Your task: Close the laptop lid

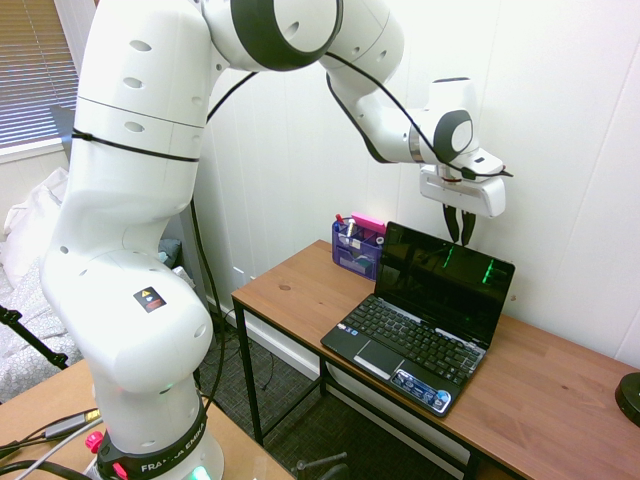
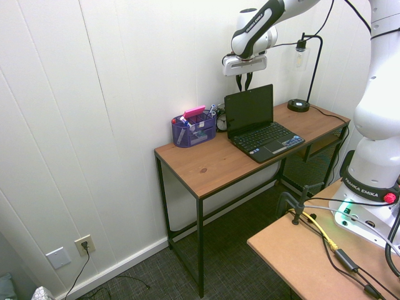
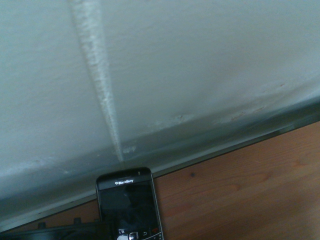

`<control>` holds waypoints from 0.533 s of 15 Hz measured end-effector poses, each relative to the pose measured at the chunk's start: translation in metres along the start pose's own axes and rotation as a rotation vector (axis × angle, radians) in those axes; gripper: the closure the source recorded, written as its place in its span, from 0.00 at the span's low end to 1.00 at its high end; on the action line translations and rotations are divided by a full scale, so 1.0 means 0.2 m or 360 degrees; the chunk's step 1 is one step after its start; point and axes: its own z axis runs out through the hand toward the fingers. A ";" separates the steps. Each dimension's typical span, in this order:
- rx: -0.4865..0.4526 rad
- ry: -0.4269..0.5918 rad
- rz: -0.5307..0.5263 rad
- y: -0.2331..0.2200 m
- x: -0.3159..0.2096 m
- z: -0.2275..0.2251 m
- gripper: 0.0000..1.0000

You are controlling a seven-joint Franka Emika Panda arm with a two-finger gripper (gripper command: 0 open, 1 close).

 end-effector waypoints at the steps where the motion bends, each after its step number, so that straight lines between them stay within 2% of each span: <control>1: -0.0011 -0.0007 -0.0001 0.00 -0.01 0.02 1.00; 8: -0.0061 -0.0044 0.0023 0.08 -0.03 0.06 1.00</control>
